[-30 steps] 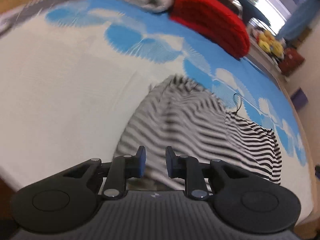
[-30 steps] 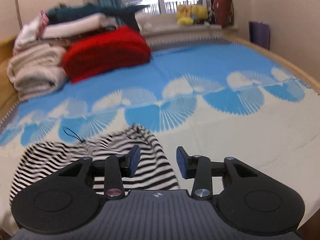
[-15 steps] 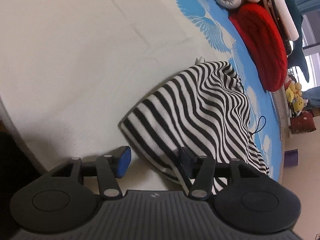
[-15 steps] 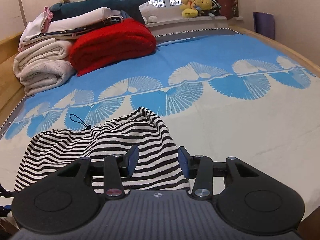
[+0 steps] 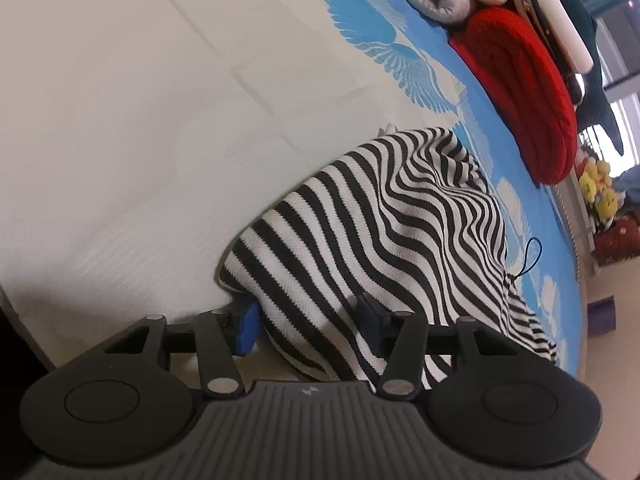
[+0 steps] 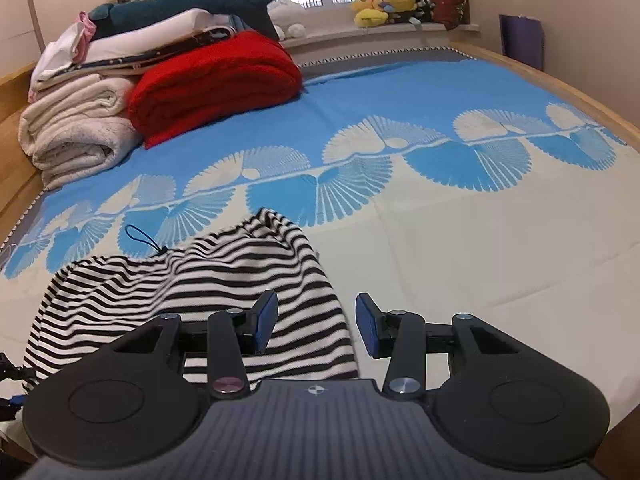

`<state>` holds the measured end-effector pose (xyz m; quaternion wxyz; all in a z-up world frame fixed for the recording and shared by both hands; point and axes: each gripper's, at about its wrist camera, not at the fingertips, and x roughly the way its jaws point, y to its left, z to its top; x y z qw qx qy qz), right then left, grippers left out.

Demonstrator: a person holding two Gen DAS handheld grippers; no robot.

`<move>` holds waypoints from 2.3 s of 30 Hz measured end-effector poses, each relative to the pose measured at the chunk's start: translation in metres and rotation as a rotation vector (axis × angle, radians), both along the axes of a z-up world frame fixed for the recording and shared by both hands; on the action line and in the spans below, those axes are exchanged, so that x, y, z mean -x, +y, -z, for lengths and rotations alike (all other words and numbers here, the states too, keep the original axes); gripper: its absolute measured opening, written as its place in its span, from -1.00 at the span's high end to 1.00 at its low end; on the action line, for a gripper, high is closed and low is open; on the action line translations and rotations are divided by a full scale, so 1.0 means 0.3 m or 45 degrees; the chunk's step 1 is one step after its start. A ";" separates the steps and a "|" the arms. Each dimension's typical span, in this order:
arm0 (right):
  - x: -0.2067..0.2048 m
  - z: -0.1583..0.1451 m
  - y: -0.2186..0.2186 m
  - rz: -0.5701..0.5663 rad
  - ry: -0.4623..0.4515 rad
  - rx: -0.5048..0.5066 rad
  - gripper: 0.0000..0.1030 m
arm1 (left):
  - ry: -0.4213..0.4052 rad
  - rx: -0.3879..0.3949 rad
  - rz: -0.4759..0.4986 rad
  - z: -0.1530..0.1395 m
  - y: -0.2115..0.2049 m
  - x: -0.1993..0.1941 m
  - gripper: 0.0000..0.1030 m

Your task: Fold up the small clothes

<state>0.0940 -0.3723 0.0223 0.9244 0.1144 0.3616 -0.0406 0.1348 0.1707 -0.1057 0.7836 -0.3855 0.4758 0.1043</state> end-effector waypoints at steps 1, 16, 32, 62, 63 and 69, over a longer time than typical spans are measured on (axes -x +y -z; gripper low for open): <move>-0.002 0.004 -0.002 0.001 0.011 0.001 0.13 | 0.001 -0.009 0.013 0.000 -0.003 -0.004 0.05; -0.045 0.012 0.030 -0.006 0.036 0.015 0.13 | -0.114 -0.187 0.223 -0.160 -0.002 0.008 0.73; -0.073 0.003 -0.052 0.138 0.055 -0.095 0.13 | -0.384 -0.781 0.760 -0.558 -0.692 -0.105 0.76; -0.298 0.173 -0.116 -0.066 0.322 -0.465 0.13 | -0.273 -0.499 1.522 -0.197 -0.936 -0.038 0.24; -0.314 0.181 -0.122 -0.073 0.321 -0.488 0.13 | -0.287 -0.506 1.542 -0.224 -0.920 -0.032 0.24; -0.383 0.229 -0.130 -0.021 0.338 -0.581 0.12 | -0.407 -0.653 1.575 -0.369 -0.803 -0.054 0.14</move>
